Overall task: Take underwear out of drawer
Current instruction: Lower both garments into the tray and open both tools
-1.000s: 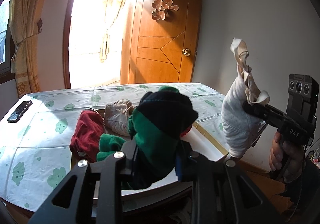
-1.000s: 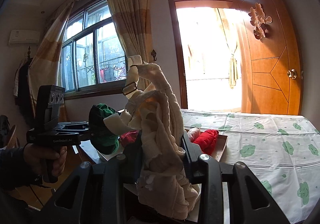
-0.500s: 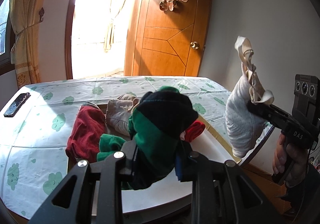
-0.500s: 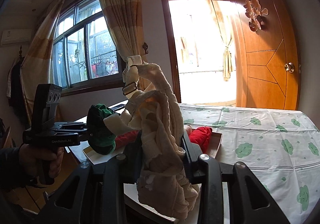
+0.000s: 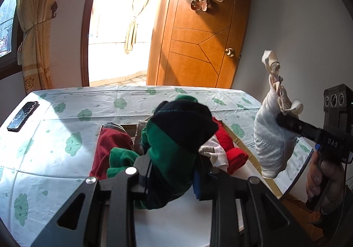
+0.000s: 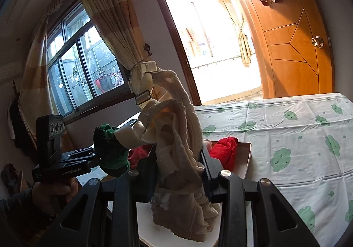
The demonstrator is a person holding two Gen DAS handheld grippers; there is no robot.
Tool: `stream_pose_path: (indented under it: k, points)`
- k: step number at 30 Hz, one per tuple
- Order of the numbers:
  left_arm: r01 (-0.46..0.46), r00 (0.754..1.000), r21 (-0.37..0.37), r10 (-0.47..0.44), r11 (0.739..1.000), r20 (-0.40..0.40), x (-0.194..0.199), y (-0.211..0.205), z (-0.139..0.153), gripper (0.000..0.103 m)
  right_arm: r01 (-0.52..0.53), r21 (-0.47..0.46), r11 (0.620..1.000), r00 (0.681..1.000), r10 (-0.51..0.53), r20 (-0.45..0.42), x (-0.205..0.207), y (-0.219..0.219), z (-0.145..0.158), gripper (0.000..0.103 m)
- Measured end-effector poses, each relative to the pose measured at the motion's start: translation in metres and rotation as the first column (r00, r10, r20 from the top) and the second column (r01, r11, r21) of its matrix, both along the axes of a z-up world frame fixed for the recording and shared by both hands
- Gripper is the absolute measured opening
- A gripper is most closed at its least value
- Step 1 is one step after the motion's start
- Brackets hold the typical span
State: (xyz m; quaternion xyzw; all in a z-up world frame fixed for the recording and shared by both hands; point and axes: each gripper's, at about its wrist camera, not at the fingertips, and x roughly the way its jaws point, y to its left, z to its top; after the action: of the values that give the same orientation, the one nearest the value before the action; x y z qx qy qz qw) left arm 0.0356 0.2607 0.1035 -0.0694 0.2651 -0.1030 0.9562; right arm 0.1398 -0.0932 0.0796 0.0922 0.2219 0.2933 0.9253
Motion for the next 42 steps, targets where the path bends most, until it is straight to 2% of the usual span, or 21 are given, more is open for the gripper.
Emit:
stream_pose_path:
  k: [4, 9, 14, 17, 21, 25, 27, 31, 33, 35, 37, 39, 42]
  points:
    - [-0.016, 0.999, -0.048, 0.015, 0.999, -0.031, 0.017, 0.012, 0.001, 0.026, 0.0, 0.023, 1.0, 0.999, 0.001, -0.045, 0.018, 0.006, 0.001, 0.037]
    - [-0.019, 0.994, -0.095, 0.009, 0.995, -0.106, 0.031, 0.011, -0.011, 0.026, 0.0, 0.029, 1.0, 0.992, 0.003, -0.128, 0.043, 0.018, -0.002, 0.037]
    - [-0.024, 0.984, -0.161, -0.006, 0.987, -0.179, 0.041, 0.005, -0.023, 0.026, 0.012, 0.02, 1.0, 0.965, -0.006, -0.262, 0.07, 0.03, -0.016, 0.037]
    - [-0.033, 0.974, -0.201, -0.013, 0.979, -0.224, 0.049, 0.003, -0.029, 0.026, 0.022, -0.008, 1.0, 0.954, -0.023, -0.298, 0.077, 0.035, -0.025, 0.037]
    - [-0.046, 0.973, -0.173, 0.005, 0.984, -0.229, 0.053, -0.003, -0.032, 0.026, 0.038, -0.033, 0.999, 0.95, -0.047, -0.31, 0.084, 0.038, -0.033, 0.038]
    - [-0.063, 0.97, -0.158, 0.023, 0.985, -0.243, 0.056, -0.004, -0.041, 0.026, 0.031, -0.097, 0.995, 0.951, -0.059, -0.304, 0.089, 0.048, -0.037, 0.04]
    - [-0.059, 0.971, -0.125, 0.027, 0.99, -0.238, 0.054, -0.008, -0.045, 0.031, 0.027, -0.113, 0.993, 0.953, -0.06, -0.297, 0.09, 0.051, -0.039, 0.041]
    - [-0.04, 0.976, -0.091, 0.02, 0.995, -0.216, 0.049, -0.014, -0.046, 0.033, 0.006, -0.153, 0.988, 0.955, -0.051, -0.293, 0.091, 0.056, -0.043, 0.043]
    - [-0.014, 0.981, -0.064, 0.001, 0.998, -0.195, 0.043, -0.019, -0.044, 0.04, 0.015, -0.162, 0.987, 0.959, -0.06, -0.276, 0.088, 0.055, -0.041, 0.049]
    - [0.003, 0.986, -0.029, -0.008, 1.0, -0.168, 0.036, -0.023, -0.04, 0.046, 0.007, -0.147, 0.989, 0.962, -0.047, -0.269, 0.083, 0.052, -0.039, 0.065]
    - [0.003, 0.991, -0.001, -0.003, 1.0, -0.132, 0.028, -0.025, -0.035, 0.054, 0.004, -0.143, 0.99, 0.97, -0.038, -0.239, 0.075, 0.051, -0.035, 0.073]
    - [-0.009, 0.996, 0.004, 0.01, 1.0, -0.09, 0.02, -0.023, -0.03, 0.067, 0.014, -0.153, 0.988, 0.978, -0.045, -0.204, 0.068, 0.049, -0.031, 0.074]
    - [-0.012, 0.998, -0.008, 0.011, 1.0, -0.058, 0.01, -0.019, -0.024, 0.069, 0.034, -0.118, 0.992, 0.983, -0.055, -0.178, 0.06, 0.04, -0.025, 0.075]
